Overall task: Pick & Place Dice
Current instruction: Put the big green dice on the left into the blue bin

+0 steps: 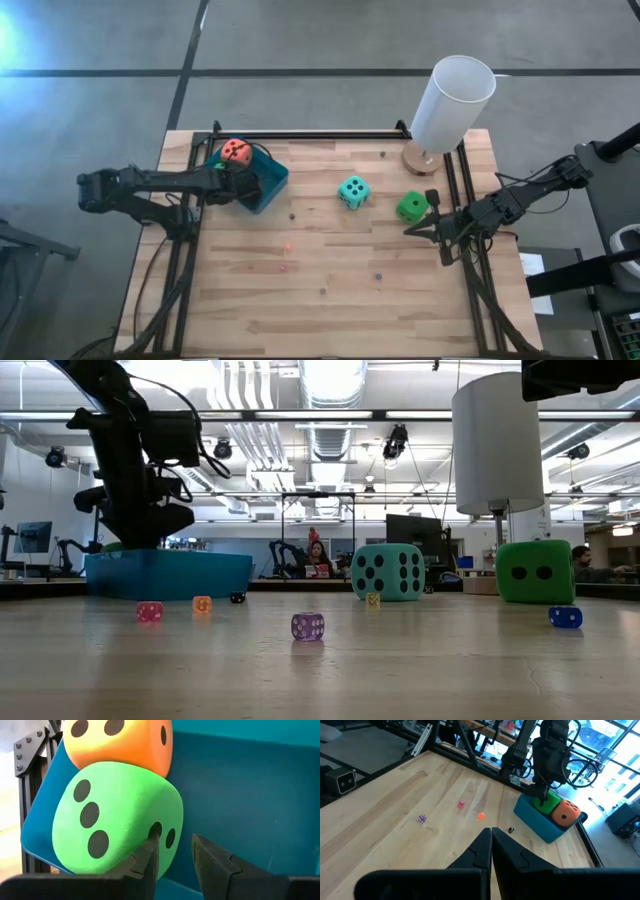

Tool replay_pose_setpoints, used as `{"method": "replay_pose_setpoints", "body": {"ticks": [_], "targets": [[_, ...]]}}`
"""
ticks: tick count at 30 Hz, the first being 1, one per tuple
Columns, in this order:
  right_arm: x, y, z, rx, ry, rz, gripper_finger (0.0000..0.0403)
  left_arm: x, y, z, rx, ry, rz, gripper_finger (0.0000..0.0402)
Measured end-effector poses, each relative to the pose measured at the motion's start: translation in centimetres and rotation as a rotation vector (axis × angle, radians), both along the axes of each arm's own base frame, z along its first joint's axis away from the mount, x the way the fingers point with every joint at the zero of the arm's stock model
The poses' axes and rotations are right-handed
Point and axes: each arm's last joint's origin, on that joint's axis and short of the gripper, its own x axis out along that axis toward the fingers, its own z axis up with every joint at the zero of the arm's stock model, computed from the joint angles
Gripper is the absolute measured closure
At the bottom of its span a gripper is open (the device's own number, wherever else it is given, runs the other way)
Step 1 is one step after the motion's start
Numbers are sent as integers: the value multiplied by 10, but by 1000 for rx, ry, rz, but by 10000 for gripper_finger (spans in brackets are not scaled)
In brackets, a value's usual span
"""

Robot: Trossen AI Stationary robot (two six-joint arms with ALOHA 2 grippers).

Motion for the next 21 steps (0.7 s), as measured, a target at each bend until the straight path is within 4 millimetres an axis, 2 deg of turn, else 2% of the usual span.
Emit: {"method": "replay_pose_setpoints", "body": {"ticks": [7, 21], "targets": [[0, 0, 0, -2, 0, 1, 394, -9, -1, -11, -13, 32, 27, 282], [0, 0, 0, -2, 0, 0, 394, -8, 2, -7, 47, 33, 49, 283]]}}
